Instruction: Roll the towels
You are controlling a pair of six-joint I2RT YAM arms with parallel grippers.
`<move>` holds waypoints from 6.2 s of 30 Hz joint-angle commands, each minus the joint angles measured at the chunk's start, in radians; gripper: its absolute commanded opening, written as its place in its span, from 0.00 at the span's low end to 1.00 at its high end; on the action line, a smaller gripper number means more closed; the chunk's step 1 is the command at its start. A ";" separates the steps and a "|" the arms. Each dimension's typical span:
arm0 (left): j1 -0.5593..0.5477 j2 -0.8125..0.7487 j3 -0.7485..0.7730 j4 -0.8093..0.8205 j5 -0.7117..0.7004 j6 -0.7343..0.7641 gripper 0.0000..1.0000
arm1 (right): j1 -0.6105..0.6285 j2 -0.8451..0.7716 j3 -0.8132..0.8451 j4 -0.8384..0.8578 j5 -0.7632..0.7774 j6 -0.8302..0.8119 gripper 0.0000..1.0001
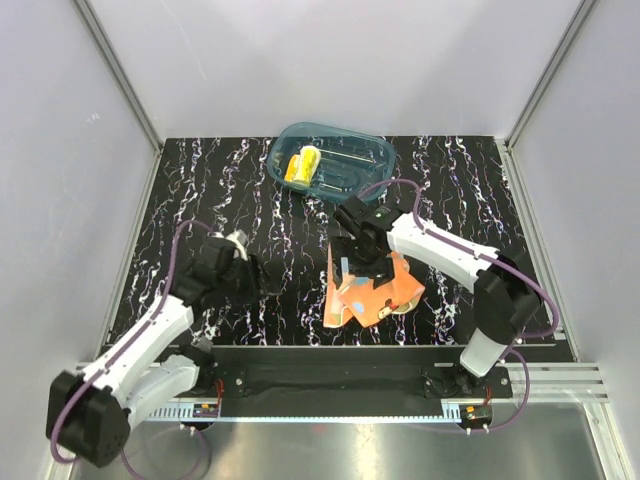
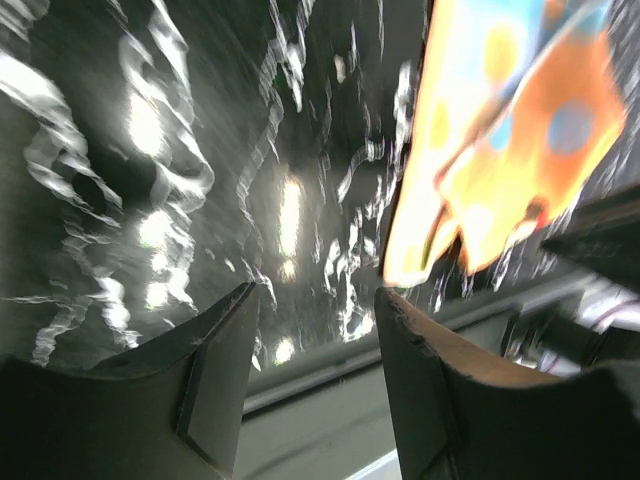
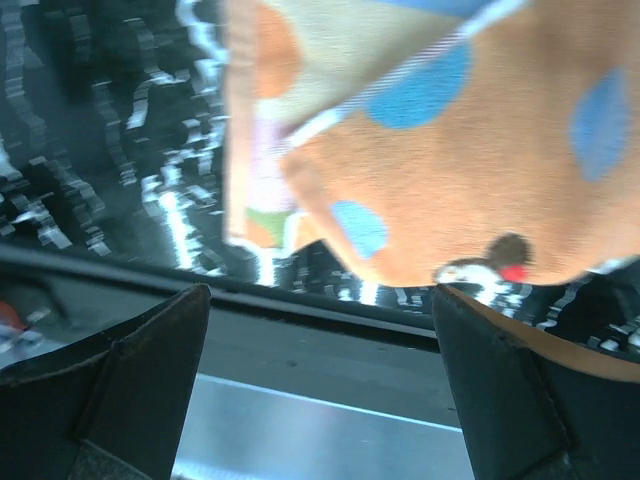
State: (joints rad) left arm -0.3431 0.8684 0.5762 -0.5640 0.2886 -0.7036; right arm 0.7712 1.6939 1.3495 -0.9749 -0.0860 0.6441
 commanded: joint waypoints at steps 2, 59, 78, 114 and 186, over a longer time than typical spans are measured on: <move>-0.184 0.114 -0.006 0.145 -0.123 -0.126 0.54 | -0.003 0.018 0.008 -0.119 0.228 -0.008 1.00; -0.705 0.623 0.008 0.530 -0.370 -0.373 0.00 | 0.023 0.138 -0.055 0.186 -0.090 0.008 0.74; -0.660 0.523 -0.085 0.609 -0.359 -0.373 0.00 | 0.068 0.208 -0.029 0.167 -0.063 0.008 0.20; -0.048 0.204 0.362 -0.029 -0.327 0.033 0.00 | -0.579 -0.126 0.305 -0.143 -0.024 -0.282 0.00; -0.010 0.354 -0.099 0.205 -0.263 -0.007 0.00 | -0.222 0.409 0.379 -0.133 0.290 -0.175 0.41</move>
State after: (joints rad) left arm -0.3588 1.2022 0.4995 -0.3637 0.0284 -0.7177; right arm 0.5388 2.1803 1.6993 -1.0710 0.1448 0.4568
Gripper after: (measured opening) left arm 0.009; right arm 0.405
